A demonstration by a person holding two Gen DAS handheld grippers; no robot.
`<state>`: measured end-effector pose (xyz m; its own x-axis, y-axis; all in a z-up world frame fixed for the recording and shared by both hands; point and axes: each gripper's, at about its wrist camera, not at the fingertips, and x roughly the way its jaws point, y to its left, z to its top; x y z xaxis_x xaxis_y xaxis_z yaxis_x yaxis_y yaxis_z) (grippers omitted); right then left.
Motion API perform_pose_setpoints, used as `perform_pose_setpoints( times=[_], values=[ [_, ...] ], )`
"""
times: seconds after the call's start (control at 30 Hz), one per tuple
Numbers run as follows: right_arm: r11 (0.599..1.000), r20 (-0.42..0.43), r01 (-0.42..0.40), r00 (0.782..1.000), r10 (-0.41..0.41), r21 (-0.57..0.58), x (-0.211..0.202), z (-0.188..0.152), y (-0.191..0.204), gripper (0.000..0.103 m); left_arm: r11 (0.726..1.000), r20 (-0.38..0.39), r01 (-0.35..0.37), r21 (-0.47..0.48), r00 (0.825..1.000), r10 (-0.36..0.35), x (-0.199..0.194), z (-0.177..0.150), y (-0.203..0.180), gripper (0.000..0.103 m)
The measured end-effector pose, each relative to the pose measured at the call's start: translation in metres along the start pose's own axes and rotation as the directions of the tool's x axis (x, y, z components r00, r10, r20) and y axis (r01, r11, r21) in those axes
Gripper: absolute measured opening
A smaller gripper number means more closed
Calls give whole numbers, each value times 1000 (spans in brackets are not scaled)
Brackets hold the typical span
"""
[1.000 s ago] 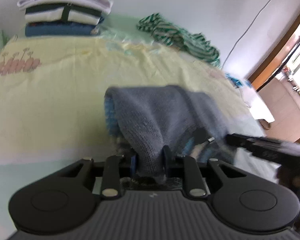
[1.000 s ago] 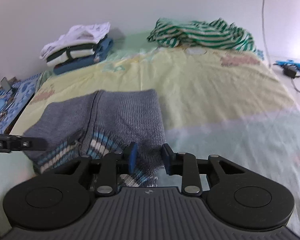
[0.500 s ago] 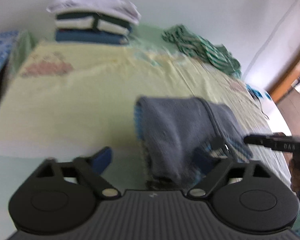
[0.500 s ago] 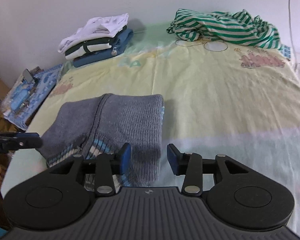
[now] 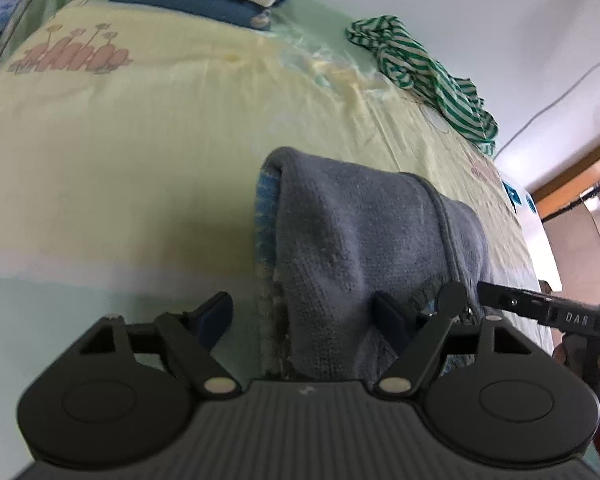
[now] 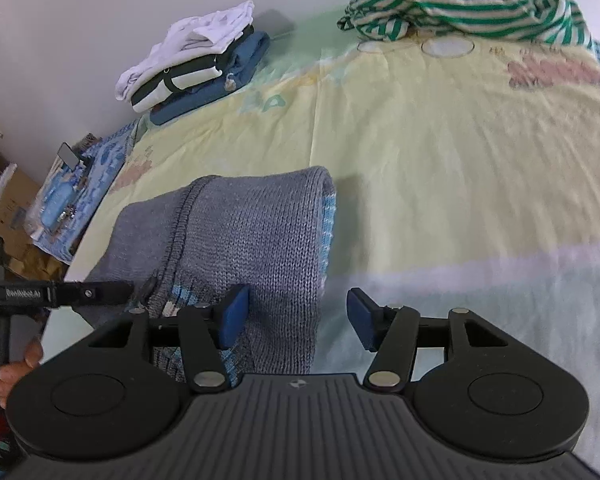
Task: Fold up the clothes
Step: 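Lift the grey sweater bundle off the bed with both grippers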
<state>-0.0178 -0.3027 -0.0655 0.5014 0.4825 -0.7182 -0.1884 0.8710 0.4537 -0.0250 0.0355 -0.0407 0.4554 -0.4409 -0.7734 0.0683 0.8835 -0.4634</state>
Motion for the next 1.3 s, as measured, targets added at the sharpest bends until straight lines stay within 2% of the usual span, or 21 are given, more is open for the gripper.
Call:
perform_pose_setpoints(
  times=[0.17,0.27,0.33,0.5,0.6,0.87,0.97,1.17,1.3],
  values=[
    [997,-20,-51,998,52,54,7,-2,-5,58,999,-3,51,-12,999,-51,2,1,2,82],
    [998,-33,-50,998,51,32,7,-2,0,56,998,1,65,-3,998,-65,2,-3,1,83],
    [996,-68,-79,994,82,39,8,-2,-1,52,996,-2,88,-12,996,-88,2,-4,2,83],
    [996,-74,-80,994,83,41,10,-2,2,50,993,-18,116,-20,993,-116,3,-3,2,88],
    [991,-74,-101,991,107,89,10,-5,-2,46,993,-30,122,-5,992,-122,3,-3,1,88],
    [997,-101,-75,992,76,10,15,-1,9,49,995,-38,89,45,995,-87,3,-6,-7,88],
    [997,-97,-67,993,69,28,16,-1,8,50,996,-38,92,9,995,-91,3,-4,-4,88],
    [996,-64,-78,995,82,50,14,-6,4,52,990,9,124,-65,992,-124,0,-8,5,88],
    [995,-55,-88,994,91,52,15,-6,4,52,992,-8,126,-31,992,-127,1,-8,-1,88]
  ],
)
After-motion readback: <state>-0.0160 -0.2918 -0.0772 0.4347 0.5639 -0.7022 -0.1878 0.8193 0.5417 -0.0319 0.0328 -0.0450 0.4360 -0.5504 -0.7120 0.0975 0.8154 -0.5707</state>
